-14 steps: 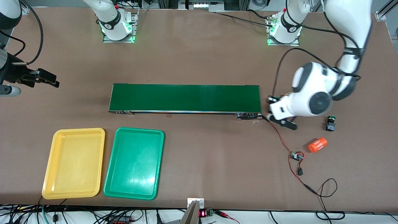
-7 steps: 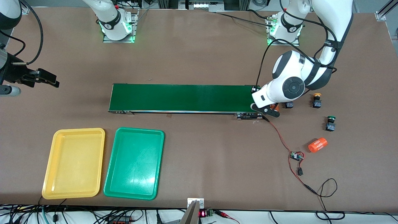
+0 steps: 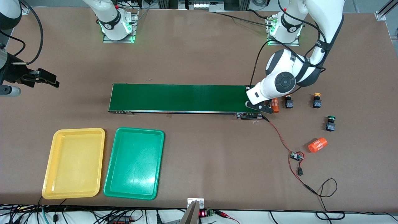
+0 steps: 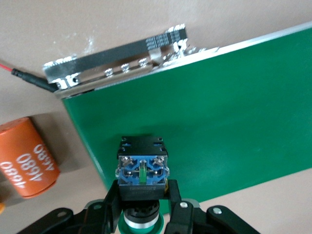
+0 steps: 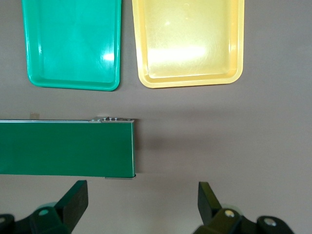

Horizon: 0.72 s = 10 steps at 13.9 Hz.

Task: Sort buttons by color to trays
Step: 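Carry the green button onto the conveyor end and open the left gripper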

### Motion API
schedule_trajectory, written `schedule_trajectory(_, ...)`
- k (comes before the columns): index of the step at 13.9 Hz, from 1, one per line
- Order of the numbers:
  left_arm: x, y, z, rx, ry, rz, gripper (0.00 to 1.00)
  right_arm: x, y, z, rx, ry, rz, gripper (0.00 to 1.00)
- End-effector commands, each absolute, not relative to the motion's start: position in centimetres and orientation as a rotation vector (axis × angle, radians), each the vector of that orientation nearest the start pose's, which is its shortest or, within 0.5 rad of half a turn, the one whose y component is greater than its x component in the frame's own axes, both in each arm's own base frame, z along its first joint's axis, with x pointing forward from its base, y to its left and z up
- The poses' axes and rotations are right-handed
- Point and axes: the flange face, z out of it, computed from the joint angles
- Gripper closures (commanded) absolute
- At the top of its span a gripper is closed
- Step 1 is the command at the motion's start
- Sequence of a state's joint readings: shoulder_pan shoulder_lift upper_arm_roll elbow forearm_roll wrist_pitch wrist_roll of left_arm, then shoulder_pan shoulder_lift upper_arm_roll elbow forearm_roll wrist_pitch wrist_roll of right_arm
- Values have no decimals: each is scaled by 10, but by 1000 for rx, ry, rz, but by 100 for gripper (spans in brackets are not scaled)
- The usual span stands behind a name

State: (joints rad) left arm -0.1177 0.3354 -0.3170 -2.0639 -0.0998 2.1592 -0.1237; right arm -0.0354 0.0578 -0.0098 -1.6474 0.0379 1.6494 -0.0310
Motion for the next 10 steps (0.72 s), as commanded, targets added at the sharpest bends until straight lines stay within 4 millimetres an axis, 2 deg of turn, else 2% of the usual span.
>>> schedule_trajectory(1,511,-243,260,-3242,312,384,99,570,-24,563,-3102,8,85,0)
schedule_trajectory(3,512,-243,257,-3246,306,383,99,570,-23,563,-3102,8,85,0)
schedule_trajectory(5,511,-243,253,-3243,223,403,89,570,-23,563,-3101,6,88,0)
schedule_trajectory(6,511,-243,249,-3240,155,416,73,570,-23,563,-3102,8,85,0)
schedule_trajectory(8,511,-243,251,-3241,142,412,0,570,-23,564,-3103,8,85,0)
schedule_trajectory(10,514,-243,265,-3254,132,381,0,570,-23,563,-3103,8,88,0)
